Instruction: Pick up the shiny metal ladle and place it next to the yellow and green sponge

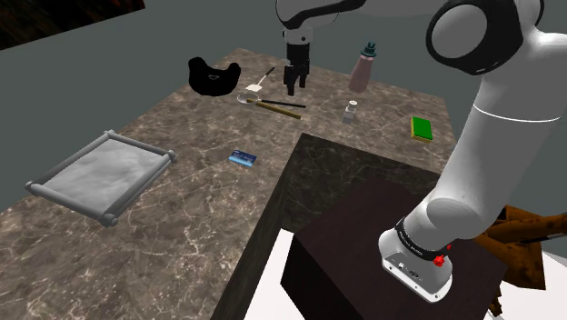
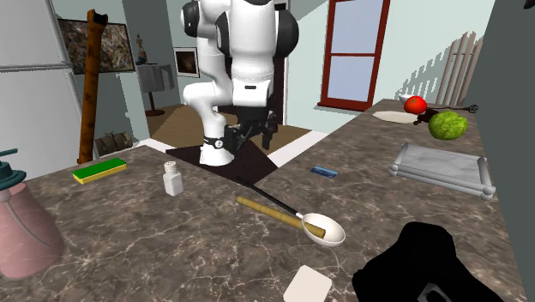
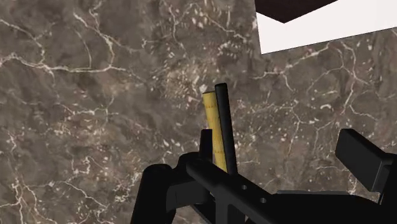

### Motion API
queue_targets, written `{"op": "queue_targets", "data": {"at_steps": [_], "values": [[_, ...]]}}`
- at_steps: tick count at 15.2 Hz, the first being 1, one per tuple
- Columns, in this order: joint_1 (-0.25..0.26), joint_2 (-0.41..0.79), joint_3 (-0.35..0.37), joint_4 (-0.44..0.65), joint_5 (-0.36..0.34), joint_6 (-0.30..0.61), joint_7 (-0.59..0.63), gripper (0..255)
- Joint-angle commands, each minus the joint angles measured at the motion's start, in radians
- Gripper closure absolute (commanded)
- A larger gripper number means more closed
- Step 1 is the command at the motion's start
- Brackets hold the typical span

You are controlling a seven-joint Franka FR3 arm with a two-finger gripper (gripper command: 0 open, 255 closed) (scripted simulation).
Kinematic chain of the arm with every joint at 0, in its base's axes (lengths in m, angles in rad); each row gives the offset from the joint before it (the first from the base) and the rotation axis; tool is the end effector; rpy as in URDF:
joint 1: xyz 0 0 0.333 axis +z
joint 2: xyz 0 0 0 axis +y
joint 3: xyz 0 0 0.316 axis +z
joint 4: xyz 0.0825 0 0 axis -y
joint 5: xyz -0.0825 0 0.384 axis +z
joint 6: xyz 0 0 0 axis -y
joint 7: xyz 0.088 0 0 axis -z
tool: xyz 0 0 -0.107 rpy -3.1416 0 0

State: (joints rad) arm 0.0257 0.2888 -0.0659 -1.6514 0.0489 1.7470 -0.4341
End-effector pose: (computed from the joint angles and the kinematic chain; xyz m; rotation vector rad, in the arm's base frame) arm 0.6226 -0.0171 0.4292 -3.0011 -0.5796 0.2766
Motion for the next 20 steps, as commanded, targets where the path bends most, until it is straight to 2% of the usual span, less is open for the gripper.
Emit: {"op": "queue_targets", "data": {"at_steps": [1,5,9,16,20], "values": [[-0.002,0.091,0.008,0.104,0.011,-0.015,-0.024,0],[-0.007,0.281,0.026,0.352,0.027,-0.078,-0.064,0],[-0.009,0.496,0.045,0.667,0.034,-0.182,-0.091,0],[-0.004,0.464,0.045,0.521,0.035,-0.067,-0.095,0],[-0.003,0.462,0.045,0.511,0.035,-0.059,-0.096,0]]}}
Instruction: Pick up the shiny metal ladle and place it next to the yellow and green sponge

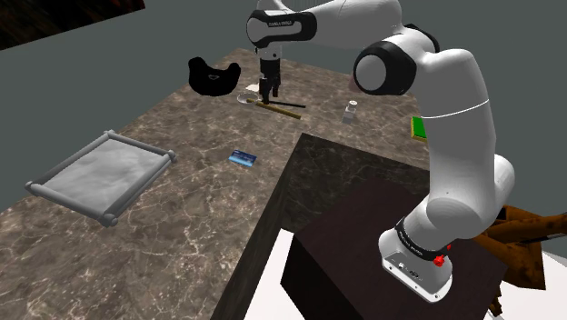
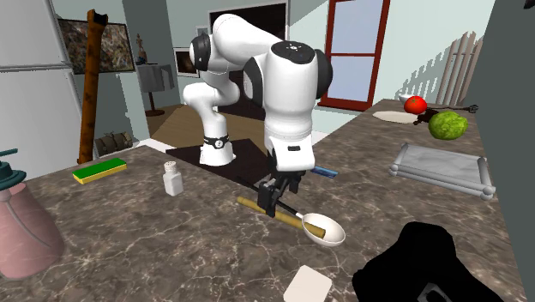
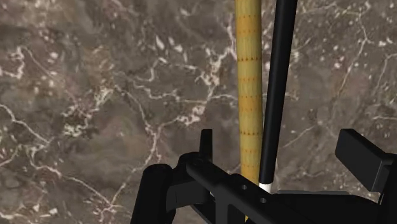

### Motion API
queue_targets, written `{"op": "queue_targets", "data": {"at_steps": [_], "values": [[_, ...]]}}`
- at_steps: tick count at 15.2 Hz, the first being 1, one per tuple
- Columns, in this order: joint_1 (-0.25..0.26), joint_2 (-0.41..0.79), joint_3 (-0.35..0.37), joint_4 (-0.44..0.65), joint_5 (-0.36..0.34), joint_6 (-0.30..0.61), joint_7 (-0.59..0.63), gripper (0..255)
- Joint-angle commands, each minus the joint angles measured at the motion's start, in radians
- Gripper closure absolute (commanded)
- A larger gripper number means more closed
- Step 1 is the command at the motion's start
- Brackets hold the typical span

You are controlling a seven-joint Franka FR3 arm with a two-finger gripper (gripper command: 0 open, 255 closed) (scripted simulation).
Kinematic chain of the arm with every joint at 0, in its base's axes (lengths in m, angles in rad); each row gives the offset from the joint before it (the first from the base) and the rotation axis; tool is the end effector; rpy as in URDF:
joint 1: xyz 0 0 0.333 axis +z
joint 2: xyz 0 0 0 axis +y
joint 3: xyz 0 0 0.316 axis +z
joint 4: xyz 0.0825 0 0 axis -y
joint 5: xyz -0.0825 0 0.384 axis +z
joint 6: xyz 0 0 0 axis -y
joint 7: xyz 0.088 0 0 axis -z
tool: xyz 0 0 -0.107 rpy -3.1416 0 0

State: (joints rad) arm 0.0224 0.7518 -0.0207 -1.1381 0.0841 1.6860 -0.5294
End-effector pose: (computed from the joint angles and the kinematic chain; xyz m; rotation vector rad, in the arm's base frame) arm 0.7311 0.0135 0.3430 -2.9112 -0.7698 0.2706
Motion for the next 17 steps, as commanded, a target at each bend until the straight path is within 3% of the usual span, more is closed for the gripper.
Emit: {"op": "queue_targets", "data": {"at_steps": [1,4,5,17], "values": [[0.0,-0.001,0.0,-0.003,0.0,0.002,0.0,0],[0.0,-0.001,0.0,-0.002,0.0,0.002,0.0,0],[0.0,-0.001,0.0,-0.002,0.0,0.002,0.0,255],[-0.001,-0.009,0.0,0.025,0.0,-0.033,0.002,255]]}}
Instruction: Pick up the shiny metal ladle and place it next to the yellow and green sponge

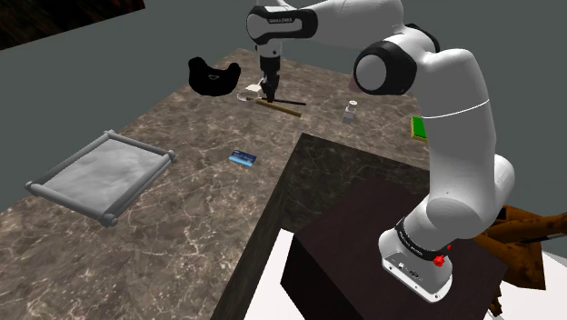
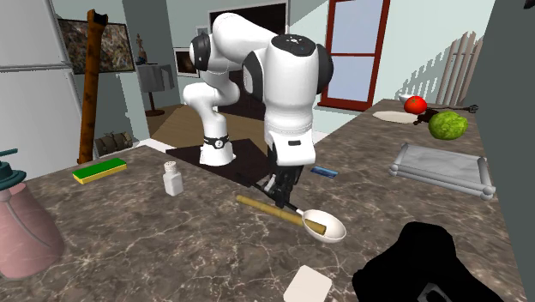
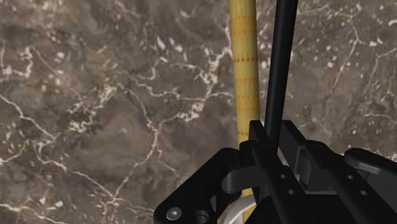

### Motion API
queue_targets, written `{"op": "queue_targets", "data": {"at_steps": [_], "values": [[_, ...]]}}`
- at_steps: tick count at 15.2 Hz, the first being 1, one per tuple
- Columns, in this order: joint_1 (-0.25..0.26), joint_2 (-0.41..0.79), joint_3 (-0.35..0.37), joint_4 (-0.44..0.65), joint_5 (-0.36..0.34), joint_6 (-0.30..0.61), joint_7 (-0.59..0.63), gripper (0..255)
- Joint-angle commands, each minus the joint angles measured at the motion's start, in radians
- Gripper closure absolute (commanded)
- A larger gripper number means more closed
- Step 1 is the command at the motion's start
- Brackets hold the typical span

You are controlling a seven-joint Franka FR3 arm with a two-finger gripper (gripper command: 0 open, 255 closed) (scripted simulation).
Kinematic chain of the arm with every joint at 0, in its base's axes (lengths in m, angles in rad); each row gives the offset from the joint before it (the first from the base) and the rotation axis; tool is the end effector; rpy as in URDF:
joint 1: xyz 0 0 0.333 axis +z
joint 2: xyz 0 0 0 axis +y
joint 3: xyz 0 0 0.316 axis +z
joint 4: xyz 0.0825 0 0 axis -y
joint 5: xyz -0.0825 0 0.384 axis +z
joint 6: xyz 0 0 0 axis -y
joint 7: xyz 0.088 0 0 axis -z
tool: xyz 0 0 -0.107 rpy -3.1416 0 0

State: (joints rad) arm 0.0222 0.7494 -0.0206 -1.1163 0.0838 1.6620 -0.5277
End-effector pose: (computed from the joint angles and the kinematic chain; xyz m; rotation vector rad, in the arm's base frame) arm 0.7316 0.0137 0.3532 -2.9111 -0.7701 0.2704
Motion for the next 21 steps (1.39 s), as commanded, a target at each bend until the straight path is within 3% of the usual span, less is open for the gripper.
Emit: {"op": "queue_targets", "data": {"at_steps": [1,15,21], "values": [[0.0,-0.008,0.0,0.013,0.0,-0.021,0.001,255],[-0.005,0.009,0.001,0.229,-0.001,-0.22,0.015,255],[-0.082,-0.16,-0.027,-0.034,-0.01,-0.133,-0.096,255]]}}
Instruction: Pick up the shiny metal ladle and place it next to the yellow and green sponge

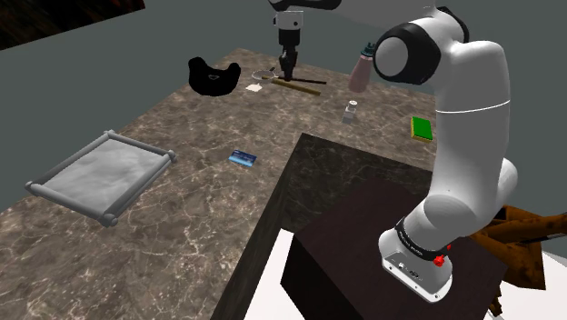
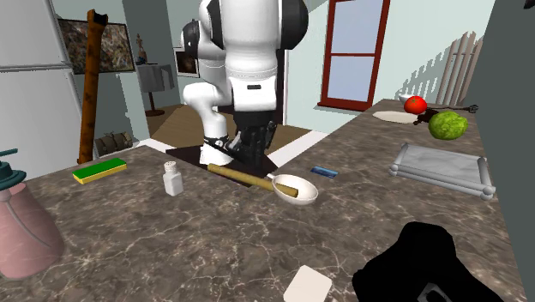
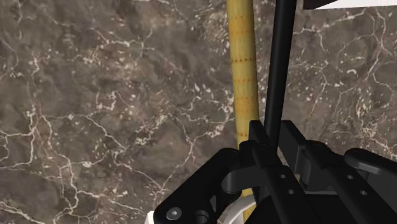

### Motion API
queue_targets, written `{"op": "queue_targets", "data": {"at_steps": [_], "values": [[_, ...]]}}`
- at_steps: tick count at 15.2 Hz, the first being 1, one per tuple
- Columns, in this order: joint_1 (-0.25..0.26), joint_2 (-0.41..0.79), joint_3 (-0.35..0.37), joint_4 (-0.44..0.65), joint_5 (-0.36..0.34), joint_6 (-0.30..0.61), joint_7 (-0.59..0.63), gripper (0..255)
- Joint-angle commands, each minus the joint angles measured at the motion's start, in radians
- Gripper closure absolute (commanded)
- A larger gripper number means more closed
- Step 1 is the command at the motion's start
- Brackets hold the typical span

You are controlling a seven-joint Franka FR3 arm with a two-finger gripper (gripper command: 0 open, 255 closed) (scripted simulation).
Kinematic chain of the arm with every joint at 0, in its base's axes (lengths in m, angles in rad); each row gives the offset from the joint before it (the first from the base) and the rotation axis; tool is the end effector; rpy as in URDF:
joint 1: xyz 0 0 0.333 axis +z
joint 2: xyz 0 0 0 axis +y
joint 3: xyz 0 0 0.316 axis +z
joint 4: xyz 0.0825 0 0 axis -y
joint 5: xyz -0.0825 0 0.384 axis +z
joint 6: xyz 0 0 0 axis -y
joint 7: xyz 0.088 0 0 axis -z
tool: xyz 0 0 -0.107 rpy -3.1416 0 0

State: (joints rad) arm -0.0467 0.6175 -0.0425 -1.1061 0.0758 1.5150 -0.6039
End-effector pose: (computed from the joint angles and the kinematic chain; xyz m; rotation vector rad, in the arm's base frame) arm 0.7048 -0.0463 0.4434 -2.9117 -0.7688 0.2700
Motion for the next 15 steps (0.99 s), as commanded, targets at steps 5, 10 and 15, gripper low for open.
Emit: {"op": "queue_targets", "data": {"at_steps": [5,10,15], "values": [[-0.078,-0.114,-0.033,-0.164,-0.011,0.045,-0.114,255],[-0.143,-0.168,-0.065,-0.234,-0.022,0.058,-0.211,255],[-0.211,-0.196,-0.098,-0.263,-0.032,0.057,-0.31,255]]}}
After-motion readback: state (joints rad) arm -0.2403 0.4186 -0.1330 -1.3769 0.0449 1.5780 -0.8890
